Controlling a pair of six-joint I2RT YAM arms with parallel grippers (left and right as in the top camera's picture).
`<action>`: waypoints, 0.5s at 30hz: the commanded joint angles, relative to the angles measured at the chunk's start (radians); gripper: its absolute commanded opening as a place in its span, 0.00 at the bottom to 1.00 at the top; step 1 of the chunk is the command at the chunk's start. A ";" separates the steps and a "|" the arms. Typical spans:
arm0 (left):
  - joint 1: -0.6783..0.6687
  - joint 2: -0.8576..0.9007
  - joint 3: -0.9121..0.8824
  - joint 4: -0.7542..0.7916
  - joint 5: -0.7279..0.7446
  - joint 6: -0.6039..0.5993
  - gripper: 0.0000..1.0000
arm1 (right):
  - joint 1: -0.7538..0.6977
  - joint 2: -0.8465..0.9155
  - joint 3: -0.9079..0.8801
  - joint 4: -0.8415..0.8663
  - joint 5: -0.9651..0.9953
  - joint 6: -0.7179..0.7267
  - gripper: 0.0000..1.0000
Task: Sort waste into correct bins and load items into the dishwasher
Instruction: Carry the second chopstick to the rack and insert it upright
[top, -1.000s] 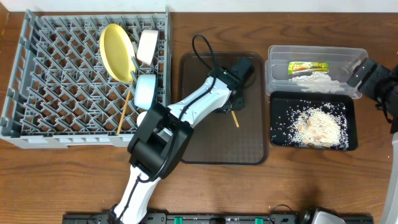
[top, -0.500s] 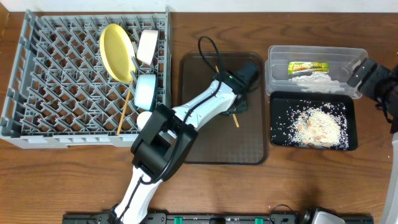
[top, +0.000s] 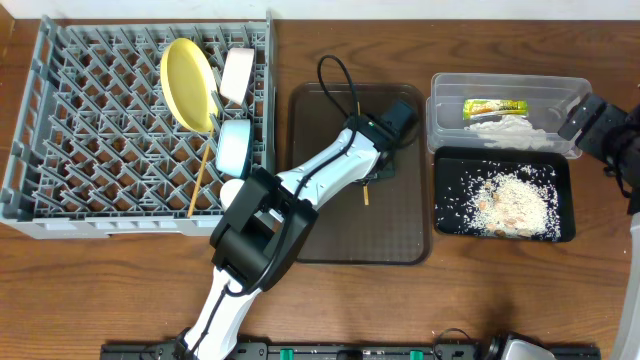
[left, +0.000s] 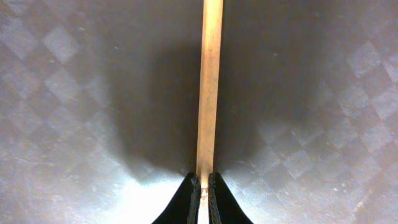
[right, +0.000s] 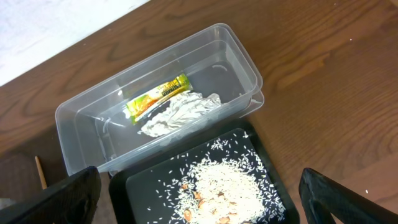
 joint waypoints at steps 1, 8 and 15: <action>0.018 0.025 0.008 -0.018 -0.043 0.006 0.13 | -0.003 -0.007 0.012 -0.004 0.003 0.009 0.99; 0.015 0.037 0.007 -0.023 -0.021 0.015 0.33 | -0.003 -0.007 0.012 -0.005 0.003 0.009 0.99; 0.031 0.066 0.008 -0.015 0.035 0.018 0.19 | -0.003 -0.007 0.012 -0.004 0.003 0.009 0.99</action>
